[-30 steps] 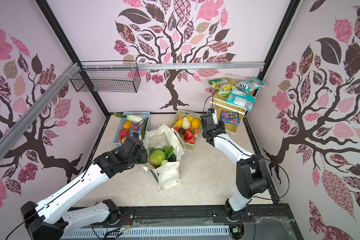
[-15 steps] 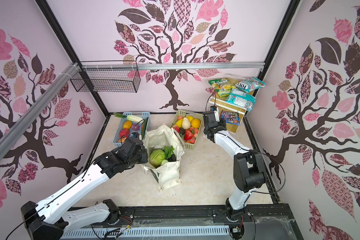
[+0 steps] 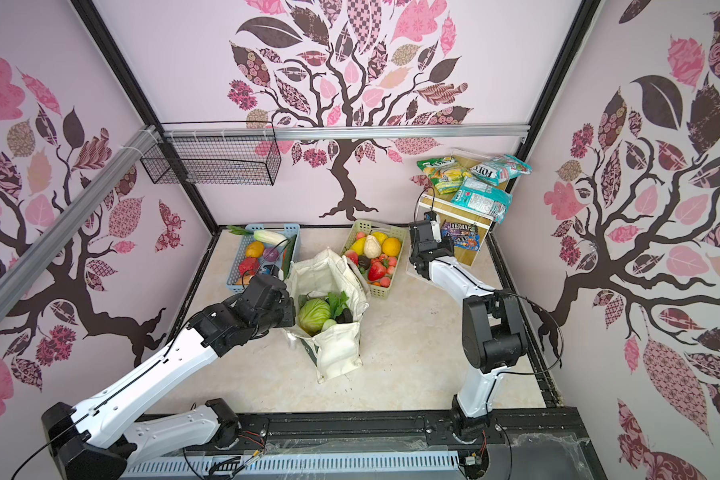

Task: Place the food into the grocery bag and tie it
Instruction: 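Lower the right gripper onto the blue M&M's pack on the shelf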

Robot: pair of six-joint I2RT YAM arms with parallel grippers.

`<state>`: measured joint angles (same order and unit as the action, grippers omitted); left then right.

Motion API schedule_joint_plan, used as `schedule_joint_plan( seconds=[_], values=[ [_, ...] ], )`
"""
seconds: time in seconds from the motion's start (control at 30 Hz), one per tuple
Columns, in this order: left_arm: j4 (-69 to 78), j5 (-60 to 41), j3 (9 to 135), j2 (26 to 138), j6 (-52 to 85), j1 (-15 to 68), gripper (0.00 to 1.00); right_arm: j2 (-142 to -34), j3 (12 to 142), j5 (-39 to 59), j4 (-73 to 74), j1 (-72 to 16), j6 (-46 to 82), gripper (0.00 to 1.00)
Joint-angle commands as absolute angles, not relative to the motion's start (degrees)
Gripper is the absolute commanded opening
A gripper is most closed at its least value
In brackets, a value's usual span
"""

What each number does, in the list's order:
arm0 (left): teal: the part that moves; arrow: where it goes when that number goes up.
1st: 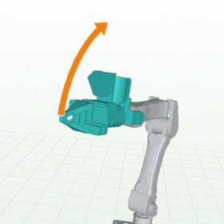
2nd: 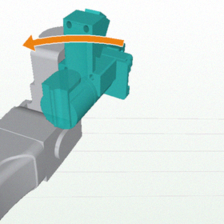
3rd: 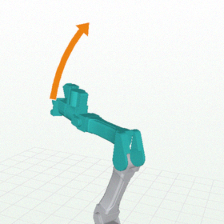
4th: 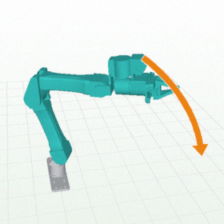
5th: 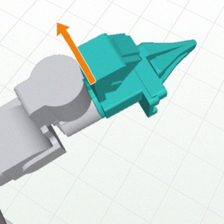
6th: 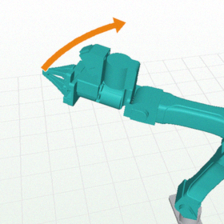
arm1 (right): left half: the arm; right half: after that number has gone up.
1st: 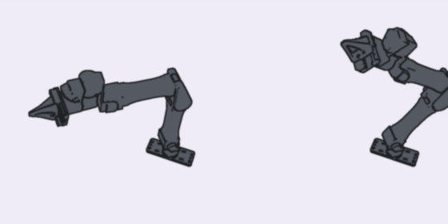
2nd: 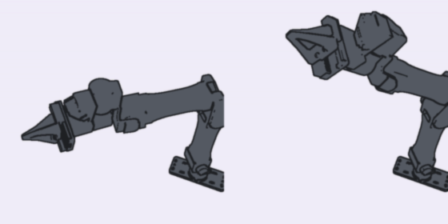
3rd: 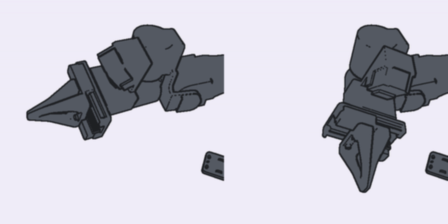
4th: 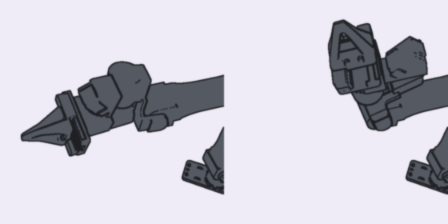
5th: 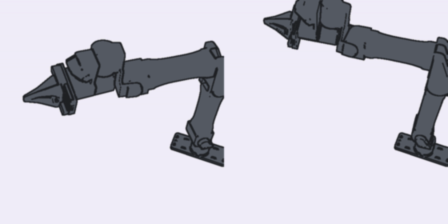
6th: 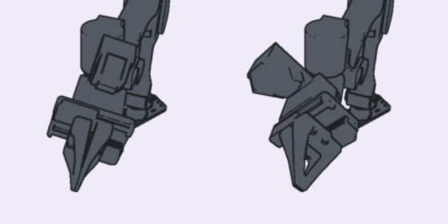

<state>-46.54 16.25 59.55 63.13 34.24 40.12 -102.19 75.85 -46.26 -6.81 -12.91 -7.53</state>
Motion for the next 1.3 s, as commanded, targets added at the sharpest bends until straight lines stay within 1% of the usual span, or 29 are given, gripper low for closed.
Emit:
schedule_joint_plan(
  seconds=[0.0,0.3,0.53,0.7,1.1,1.27],
  values=[
    [-46.0,16.1,58.8,62.6,33.3,40.2,0.11,-104.4,78.7,-46.0,-6.9,-12.4,-7.6,0.47],
    [-46.6,16.5,58.6,61.7,33.1,40.2,0.11,-106.6,80.2,-46.6,-7.3,-11.5,-7.3,0.56],
    [-46.7,16.9,58.3,61.1,33.2,40.2,0.11,-108.1,80.7,-47.2,-7.1,-10.9,-7.8,0.55],
    [-46.7,17.0,58.2,61.0,33.1,40.2,0.11,-108.6,80.7,-47.6,-6.3,-10.8,-8.9,0.47],
    [-46.3,16.5,58.3,61.4,32.8,40.2,0.11,-107.6,79.7,-46.6,-5.9,-10.8,-9.9,0.17],
    [-46.4,16.6,58.2,61.0,32.9,40.2,0.11,-106.6,79.4,-45.9,-6.2,-10.8,-9.8,0.10]
  ],
)
